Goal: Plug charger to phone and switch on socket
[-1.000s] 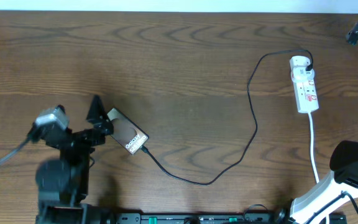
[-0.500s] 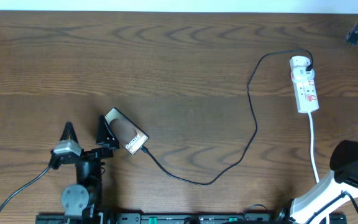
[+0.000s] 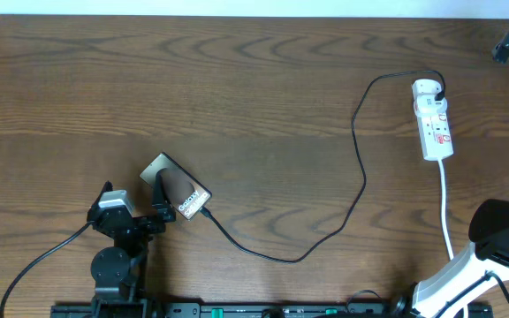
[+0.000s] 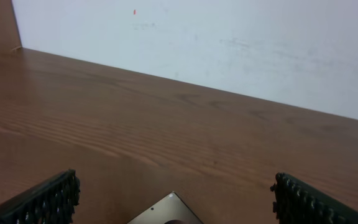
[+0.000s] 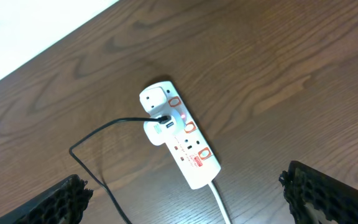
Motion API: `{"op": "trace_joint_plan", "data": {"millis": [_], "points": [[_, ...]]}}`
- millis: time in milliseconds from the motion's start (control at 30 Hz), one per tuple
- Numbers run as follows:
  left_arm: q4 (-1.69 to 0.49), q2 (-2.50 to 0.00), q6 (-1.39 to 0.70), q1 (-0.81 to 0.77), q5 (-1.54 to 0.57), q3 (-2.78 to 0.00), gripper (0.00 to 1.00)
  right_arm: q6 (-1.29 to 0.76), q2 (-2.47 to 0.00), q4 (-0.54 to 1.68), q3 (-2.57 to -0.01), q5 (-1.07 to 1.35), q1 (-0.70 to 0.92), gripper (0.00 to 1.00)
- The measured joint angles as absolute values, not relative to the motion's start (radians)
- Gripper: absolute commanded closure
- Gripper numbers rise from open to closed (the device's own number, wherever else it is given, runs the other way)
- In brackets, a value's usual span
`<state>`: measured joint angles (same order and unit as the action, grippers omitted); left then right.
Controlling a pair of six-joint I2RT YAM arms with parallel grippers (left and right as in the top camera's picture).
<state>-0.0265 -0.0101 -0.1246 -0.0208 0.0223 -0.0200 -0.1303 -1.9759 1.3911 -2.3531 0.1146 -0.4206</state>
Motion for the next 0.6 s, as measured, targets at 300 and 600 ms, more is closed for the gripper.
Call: {"op": "trace_joint_plan", "data": {"millis": [300, 600], "points": [[-0.03, -0.01, -0.04, -0.02, 0.005, -0.021, 0.02, -0.131, -1.976, 1.391, -2.353, 0.115, -0.421, 0.01], [-0.03, -0.01, -0.032, -0.02, 0.005, -0.021, 0.02, -0.13, -1.976, 1.391, -2.353, 0.115, -0.421, 0.01]]}}
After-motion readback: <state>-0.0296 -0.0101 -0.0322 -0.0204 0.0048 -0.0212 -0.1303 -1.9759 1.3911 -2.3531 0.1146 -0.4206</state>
